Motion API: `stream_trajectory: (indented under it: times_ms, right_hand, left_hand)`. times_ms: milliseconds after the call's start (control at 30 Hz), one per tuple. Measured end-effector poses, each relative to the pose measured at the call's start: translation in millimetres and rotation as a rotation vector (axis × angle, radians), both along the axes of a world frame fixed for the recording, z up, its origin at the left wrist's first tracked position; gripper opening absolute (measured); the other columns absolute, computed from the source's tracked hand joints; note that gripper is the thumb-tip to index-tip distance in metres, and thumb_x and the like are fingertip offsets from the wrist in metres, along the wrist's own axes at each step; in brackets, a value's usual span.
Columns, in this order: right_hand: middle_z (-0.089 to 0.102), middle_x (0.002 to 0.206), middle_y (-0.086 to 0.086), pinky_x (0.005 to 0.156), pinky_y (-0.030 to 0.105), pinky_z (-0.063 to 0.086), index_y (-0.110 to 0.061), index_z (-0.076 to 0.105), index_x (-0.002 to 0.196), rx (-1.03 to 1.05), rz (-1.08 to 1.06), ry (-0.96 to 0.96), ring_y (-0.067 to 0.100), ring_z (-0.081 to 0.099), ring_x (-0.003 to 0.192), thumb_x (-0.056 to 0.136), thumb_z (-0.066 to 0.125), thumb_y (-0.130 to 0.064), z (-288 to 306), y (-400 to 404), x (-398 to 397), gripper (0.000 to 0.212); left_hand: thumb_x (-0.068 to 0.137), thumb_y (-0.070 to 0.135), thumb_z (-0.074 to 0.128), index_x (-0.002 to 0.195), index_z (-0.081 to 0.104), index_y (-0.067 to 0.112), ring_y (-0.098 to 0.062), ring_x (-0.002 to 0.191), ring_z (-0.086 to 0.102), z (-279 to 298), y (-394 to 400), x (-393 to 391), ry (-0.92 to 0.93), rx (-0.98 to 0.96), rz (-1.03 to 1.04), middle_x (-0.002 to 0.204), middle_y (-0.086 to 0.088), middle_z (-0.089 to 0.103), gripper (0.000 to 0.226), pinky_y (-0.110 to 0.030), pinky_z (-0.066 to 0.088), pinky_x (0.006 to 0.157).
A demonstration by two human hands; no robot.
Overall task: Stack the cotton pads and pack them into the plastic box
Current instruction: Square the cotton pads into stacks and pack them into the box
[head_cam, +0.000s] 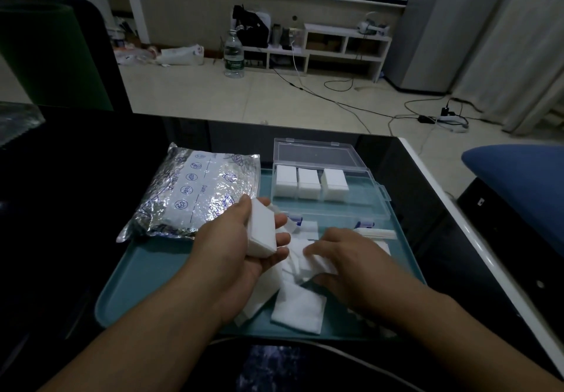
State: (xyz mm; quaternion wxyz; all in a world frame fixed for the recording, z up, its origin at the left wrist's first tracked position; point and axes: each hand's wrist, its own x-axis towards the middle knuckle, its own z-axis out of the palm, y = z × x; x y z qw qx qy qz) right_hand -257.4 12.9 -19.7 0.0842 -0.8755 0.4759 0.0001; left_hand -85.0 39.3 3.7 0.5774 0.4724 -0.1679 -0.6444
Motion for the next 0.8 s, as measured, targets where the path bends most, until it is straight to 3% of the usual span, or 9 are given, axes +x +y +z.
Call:
stream_trajectory:
  times_ms: [133, 267, 367, 467, 533, 633, 700, 800]
  right_hand:
    - [0.054, 0.121, -0.01, 0.096, 0.024, 0.042, -0.033, 0.064, 0.123, 0.111, -0.037, -0.069, 0.011, 0.052, 0.111, 0.092, 0.063, -0.024, 8, -5, -8, 0.033]
    - [0.066, 0.105, -0.009, 0.089, 0.027, 0.047, -0.026, 0.072, 0.112, 0.007, -0.079, -0.245, 0.009, 0.059, 0.096, 0.095, 0.058, -0.02, 8, -6, -16, 0.023]
    - [0.072, 0.083, -0.01, 0.072, 0.022, 0.053, -0.026, 0.073, 0.099, -0.032, -0.283, -0.675, 0.003, 0.064, 0.076, 0.091, 0.064, -0.016, 19, -2, -12, 0.016]
    - [0.075, 0.08, 0.005, 0.06, 0.024, 0.058, -0.012, 0.067, 0.099, 0.406, -0.484, -1.305, 0.016, 0.071, 0.068, 0.088, 0.063, -0.004, 36, 12, 2, 0.014]
    - [0.074, 0.081, 0.017, 0.055, 0.025, 0.057, 0.002, 0.062, 0.104, 0.652, -0.56, -1.498, 0.023, 0.071, 0.066, 0.089, 0.06, -0.003, 35, 22, 14, 0.016]
    - [0.072, 0.078, 0.02, 0.047, 0.022, 0.052, 0.009, 0.061, 0.097, 0.799, -0.651, -1.564, 0.022, 0.069, 0.059, 0.093, 0.058, -0.009, 25, 31, 28, 0.018]
    - [0.07, 0.07, 0.018, 0.042, 0.024, 0.048, 0.006, 0.061, 0.088, 0.799, -0.68, -1.502, 0.02, 0.063, 0.05, 0.094, 0.059, -0.014, 21, 31, 30, 0.021]
    - [0.063, 0.061, 0.012, 0.037, 0.022, 0.033, -0.003, 0.059, 0.077, 0.751, -0.64, -1.304, 0.018, 0.048, 0.041, 0.093, 0.061, -0.025, 20, 29, 27, 0.028]
  left_hand:
    - [0.104, 0.035, 0.039, 0.106, 0.061, 0.01, -0.021, 0.057, 0.056, 1, 0, 1, 0.007, -0.007, 0.004, 0.086, -0.015, 0.069, 0.033, -0.026, 0.052, 0.047]
    - [0.104, 0.034, 0.039, 0.11, 0.06, 0.009, -0.021, 0.056, 0.056, 0, 0, -1, 0.003, -0.018, 0.009, 0.086, -0.015, 0.068, 0.033, -0.025, 0.052, 0.046]
    - [0.104, 0.033, 0.039, 0.113, 0.06, 0.008, -0.02, 0.056, 0.057, -3, 1, -2, -0.021, -0.055, 0.02, 0.087, -0.015, 0.069, 0.034, -0.027, 0.052, 0.049]
    - [0.104, 0.033, 0.037, 0.112, 0.061, 0.01, -0.021, 0.061, 0.064, -5, 3, -7, -0.046, -0.106, 0.029, 0.085, -0.014, 0.07, 0.034, -0.032, 0.055, 0.059]
    - [0.104, 0.031, 0.037, 0.109, 0.062, 0.009, -0.024, 0.069, 0.069, -5, 4, -13, -0.011, -0.124, 0.03, 0.089, -0.017, 0.072, 0.034, -0.036, 0.057, 0.065]
    - [0.104, 0.03, 0.036, 0.105, 0.062, 0.008, -0.026, 0.069, 0.065, -6, 6, -21, -0.014, -0.143, 0.02, 0.093, -0.021, 0.069, 0.034, -0.035, 0.055, 0.062]
    - [0.104, 0.031, 0.035, 0.107, 0.062, 0.009, -0.027, 0.072, 0.061, -6, 7, -25, -0.039, -0.153, 0.016, 0.094, -0.023, 0.066, 0.034, -0.035, 0.051, 0.062]
    - [0.104, 0.03, 0.036, 0.11, 0.063, 0.011, -0.039, 0.097, 0.067, -4, 8, -25, -0.06, -0.169, 0.003, 0.108, -0.026, 0.068, 0.033, -0.05, 0.054, 0.087]
